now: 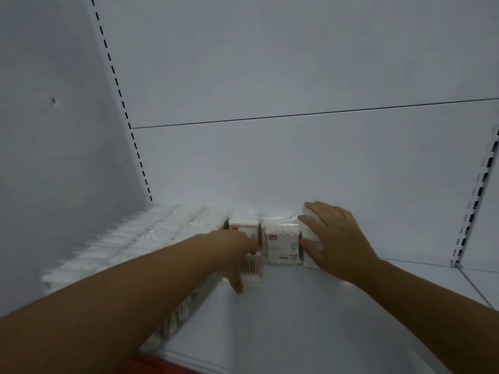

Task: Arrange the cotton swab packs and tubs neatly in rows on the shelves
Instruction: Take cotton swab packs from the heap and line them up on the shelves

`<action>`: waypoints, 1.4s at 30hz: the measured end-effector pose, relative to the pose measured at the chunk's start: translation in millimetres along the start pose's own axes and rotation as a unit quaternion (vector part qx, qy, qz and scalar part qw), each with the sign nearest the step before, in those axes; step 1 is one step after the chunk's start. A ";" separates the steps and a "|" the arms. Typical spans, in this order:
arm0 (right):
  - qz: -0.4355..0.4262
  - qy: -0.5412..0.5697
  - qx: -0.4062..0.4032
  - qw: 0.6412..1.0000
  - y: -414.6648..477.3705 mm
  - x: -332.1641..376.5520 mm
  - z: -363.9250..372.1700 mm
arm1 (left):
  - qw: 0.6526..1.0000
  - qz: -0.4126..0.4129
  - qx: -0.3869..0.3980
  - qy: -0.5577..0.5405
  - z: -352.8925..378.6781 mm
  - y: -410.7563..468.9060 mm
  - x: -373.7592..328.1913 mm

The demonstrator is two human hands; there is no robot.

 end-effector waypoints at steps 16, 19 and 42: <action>-0.058 0.024 0.118 0.991 4.6 22.8 44.3 | 0.985 -0.034 -0.129 -0.109 -28.1 19.5 35.0; -0.063 0.029 0.124 0.990 6.3 23.8 40.0 | 0.978 -0.048 -0.176 -0.097 -30.7 22.7 40.3; 0.093 0.055 0.155 0.982 -11.5 -18.6 24.7 | 0.975 -0.015 -0.221 -0.025 -31.7 36.4 -7.1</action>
Point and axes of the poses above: each hand's wrist, its own y-axis towards the middle knuckle, its own z-axis out of the palm, x = y × z, the point moved 7 cm from there along y, towards the middle knuckle, and after that the axes turned 3 degrees about -x, right-handed, at the moved point
